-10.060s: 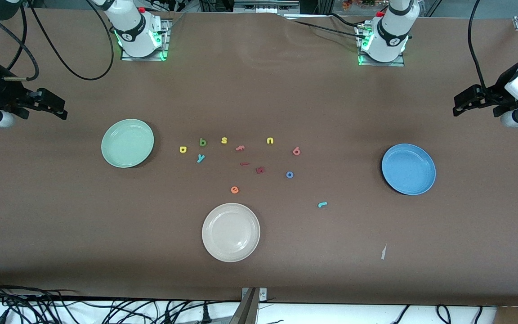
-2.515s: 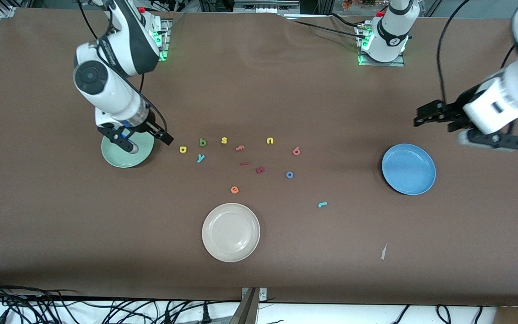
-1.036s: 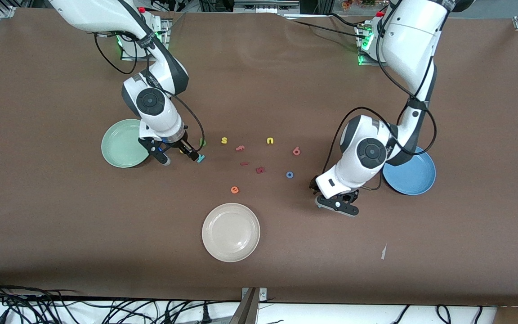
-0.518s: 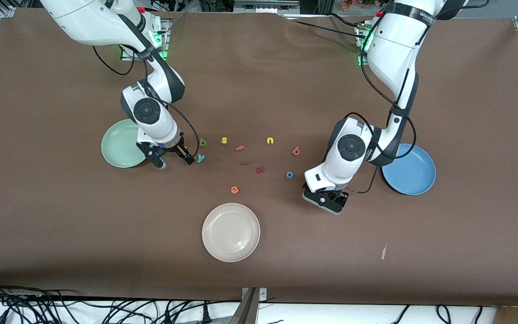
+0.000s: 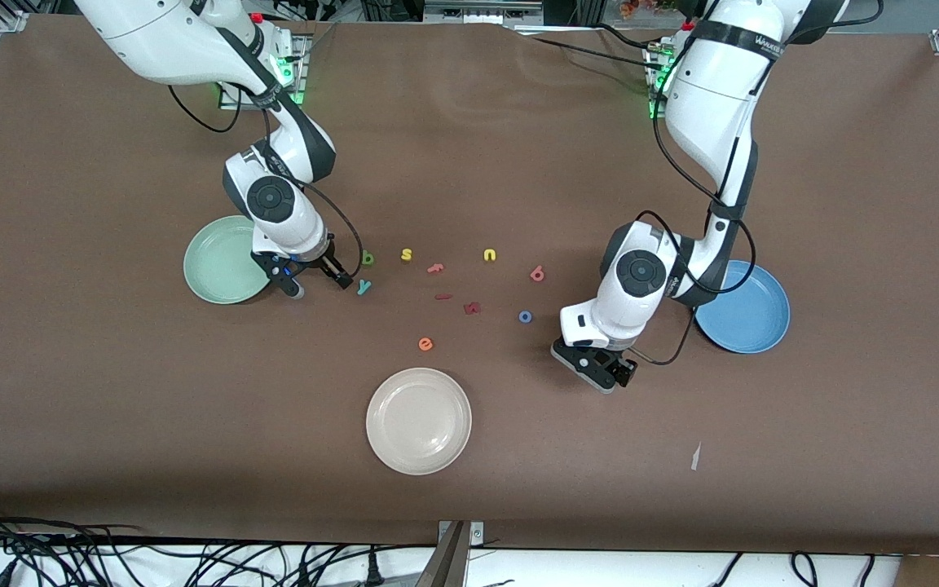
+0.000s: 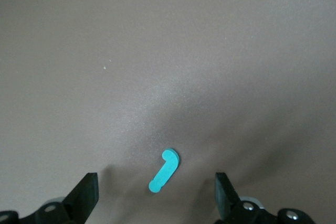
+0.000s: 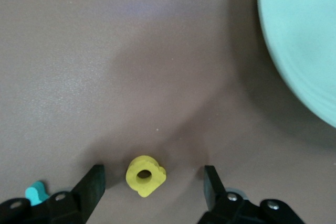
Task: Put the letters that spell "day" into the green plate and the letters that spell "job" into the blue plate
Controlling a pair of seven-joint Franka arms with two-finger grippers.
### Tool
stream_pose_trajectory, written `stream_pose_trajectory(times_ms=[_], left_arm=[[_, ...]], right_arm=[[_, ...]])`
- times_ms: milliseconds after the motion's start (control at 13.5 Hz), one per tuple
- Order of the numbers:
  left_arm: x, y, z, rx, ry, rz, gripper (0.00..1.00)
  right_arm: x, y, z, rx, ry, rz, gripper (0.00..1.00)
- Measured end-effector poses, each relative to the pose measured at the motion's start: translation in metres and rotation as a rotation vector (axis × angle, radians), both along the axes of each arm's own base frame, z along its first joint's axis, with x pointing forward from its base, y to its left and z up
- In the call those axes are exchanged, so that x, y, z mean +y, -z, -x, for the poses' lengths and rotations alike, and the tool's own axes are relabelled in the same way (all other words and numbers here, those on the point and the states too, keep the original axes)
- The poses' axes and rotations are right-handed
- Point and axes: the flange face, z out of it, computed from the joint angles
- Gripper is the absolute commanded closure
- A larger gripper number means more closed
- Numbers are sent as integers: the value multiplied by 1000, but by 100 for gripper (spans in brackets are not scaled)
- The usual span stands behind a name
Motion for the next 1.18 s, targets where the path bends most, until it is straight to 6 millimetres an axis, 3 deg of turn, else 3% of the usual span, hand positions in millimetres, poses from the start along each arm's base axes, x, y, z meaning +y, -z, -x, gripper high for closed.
stream_pose_trajectory(times_ms=[148,296,518,740,962,1036,1184], left_arm=[[-1,3,1,3,6,-3,8],[-1,3,1,3,7,-3,12],[-3,3,2,2,10,-3,30],[-7,1,3,-1,17,-2,54],[-8,0,3,-2,18,-1,67],[-8,0,3,-2,17,-1,78],[-5,-1,0,-9,13,-3,98]], right_arm=[[1,-2,-1,-7,-1,-3,91],[1,-6,-2,-14,-2,-4,94],[-6,-15,-8,-27,-17,7,95],[-32,-34,-26,2,-71,67,94],[-78,-61,-44,26,-172,120,93],[-98,-64,-47,37,-202,133,86],[-136,-58,-44,69,-229,149,0]])
